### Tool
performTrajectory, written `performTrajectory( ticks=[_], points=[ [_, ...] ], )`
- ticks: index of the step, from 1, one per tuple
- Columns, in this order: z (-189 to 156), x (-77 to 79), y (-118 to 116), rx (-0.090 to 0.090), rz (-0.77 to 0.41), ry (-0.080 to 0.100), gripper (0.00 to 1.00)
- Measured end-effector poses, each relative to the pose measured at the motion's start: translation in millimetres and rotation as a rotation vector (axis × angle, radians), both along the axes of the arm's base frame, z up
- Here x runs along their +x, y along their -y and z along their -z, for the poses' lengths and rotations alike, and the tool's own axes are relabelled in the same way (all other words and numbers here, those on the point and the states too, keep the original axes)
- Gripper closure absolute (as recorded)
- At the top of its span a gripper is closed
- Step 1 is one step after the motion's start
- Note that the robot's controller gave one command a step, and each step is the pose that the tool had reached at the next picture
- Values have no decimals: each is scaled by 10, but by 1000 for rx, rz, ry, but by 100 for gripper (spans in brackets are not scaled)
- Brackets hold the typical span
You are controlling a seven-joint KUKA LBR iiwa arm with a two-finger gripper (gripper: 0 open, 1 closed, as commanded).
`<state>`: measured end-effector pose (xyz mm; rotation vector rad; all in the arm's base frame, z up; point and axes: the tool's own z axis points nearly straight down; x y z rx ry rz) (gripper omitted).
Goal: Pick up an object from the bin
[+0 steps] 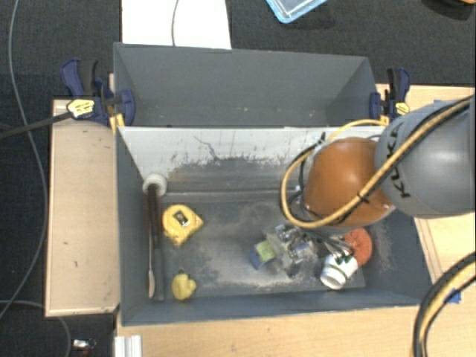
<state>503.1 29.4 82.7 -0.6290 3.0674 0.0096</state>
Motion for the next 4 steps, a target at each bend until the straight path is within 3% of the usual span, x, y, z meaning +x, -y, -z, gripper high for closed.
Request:
performTrajectory(
  ticks=[1, 2, 3, 4],
  points=[
    [-173, -4, 6, 2, 28, 2, 100],
    [-442, 81, 145, 2, 40, 1, 0],
    [-441, 80, 144, 2, 42, 1, 0],
    [-238, 215, 220, 3, 134, 4, 0]
  ],
)
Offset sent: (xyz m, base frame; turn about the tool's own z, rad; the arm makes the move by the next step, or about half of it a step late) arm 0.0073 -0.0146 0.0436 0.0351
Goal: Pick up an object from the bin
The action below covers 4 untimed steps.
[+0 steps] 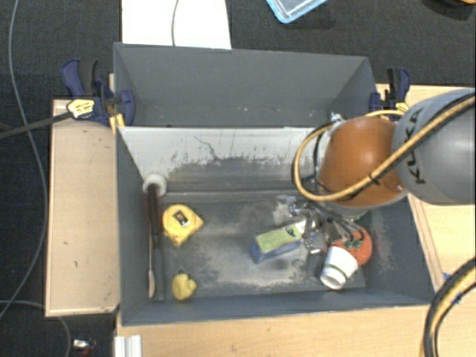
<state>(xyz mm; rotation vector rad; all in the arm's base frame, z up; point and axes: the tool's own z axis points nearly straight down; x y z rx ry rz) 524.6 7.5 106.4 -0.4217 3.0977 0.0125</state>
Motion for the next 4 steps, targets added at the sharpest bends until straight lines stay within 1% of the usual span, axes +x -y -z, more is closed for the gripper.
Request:
performTrajectory(
  ticks=[1, 2, 3, 4],
  points=[
    [220, 104, -13, -1, -79, 1, 0],
    [315, -172, 96, 8, 376, 4, 100],
    [315, -172, 95, 8, 376, 4, 100],
    [90, -145, 97, 4, 376, -13, 100]
  ],
)
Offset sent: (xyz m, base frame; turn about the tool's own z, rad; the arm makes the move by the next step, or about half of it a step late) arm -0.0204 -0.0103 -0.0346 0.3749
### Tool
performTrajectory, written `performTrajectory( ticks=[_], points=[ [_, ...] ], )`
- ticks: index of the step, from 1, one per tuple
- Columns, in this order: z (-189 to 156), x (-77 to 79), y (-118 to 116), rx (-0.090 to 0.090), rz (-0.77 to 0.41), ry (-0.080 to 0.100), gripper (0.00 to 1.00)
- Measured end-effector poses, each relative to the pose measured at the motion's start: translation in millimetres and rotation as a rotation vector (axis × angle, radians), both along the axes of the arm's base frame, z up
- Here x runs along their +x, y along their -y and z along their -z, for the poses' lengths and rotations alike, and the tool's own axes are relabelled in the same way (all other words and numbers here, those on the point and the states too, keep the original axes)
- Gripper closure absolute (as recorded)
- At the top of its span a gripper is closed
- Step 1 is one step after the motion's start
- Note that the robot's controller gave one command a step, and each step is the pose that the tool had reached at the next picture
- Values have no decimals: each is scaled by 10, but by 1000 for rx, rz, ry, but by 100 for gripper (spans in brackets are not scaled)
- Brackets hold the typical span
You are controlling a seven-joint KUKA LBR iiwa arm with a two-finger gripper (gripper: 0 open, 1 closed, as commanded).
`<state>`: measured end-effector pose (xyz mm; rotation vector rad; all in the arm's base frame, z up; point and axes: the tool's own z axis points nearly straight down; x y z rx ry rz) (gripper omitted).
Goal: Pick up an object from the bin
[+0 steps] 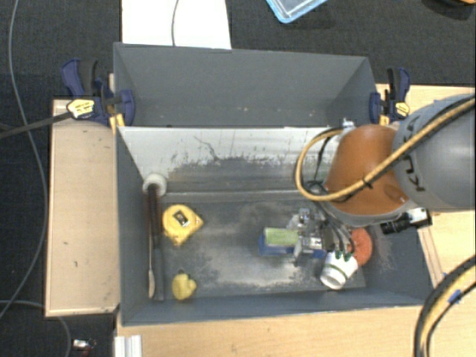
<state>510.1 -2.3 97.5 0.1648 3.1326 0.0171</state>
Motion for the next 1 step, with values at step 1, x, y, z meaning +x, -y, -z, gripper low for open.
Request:
performTrajectory(
  ticks=[1],
  points=[
    [-782, 128, 110, 0, -10, 12, 100]
  ],
)
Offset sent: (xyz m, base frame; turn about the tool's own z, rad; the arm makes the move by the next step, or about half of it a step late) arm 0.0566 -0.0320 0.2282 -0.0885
